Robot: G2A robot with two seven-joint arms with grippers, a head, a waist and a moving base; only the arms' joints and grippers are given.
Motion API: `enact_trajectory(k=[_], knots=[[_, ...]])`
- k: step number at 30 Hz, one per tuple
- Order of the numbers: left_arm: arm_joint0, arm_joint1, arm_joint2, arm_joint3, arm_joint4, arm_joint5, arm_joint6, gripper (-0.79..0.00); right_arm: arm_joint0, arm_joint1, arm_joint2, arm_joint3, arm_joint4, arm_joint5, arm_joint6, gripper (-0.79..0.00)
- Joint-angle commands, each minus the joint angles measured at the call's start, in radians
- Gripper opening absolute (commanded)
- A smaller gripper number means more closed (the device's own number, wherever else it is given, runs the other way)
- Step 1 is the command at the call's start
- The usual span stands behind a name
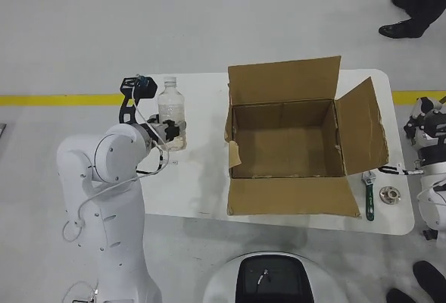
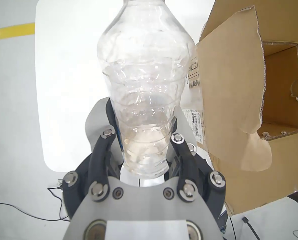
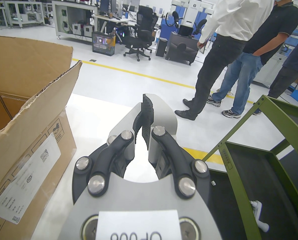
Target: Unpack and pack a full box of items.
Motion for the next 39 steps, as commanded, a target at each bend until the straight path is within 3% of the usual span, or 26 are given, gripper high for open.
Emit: enact_trajectory(k=[1, 6, 15, 19, 27, 39], knots=[[0.0, 0.0, 0.0, 0.0, 0.0, 0.0, 0.0, -0.785, -0.001, -0.001, -0.003, 0.001, -0.001, 0.002, -0.002, -0.785], [0.007, -0.001, 0.016, 0.006, -0.041, 0.006, 0.078, -0.785, 0.0, -0.003, -0.011, 0.01, -0.013, -0.002, -0.005, -0.785], [-0.231, -0.024, 0.143, 0.101, -0.313, 0.012, 0.208, -0.785, 0.016, -0.004, -0.005, 0.024, -0.023, 0.002, -0.006, -0.785], [-0.291, -0.039, 0.22, 0.181, -0.43, 0.036, 0.268, -0.785, 0.022, -0.005, 0.001, 0.031, -0.026, 0.009, -0.006, -0.785], [-0.304, -0.063, 0.336, 0.266, -0.654, 0.1, 0.279, -0.785, 0.025, -0.006, 0.013, 0.041, -0.029, 0.015, -0.01, -0.785], [-0.304, -0.063, 0.338, 0.266, -0.657, 0.102, 0.279, -0.785, 0.047, -0.009, 0.007, 0.052, -0.025, 0.017, -0.004, -0.785]])
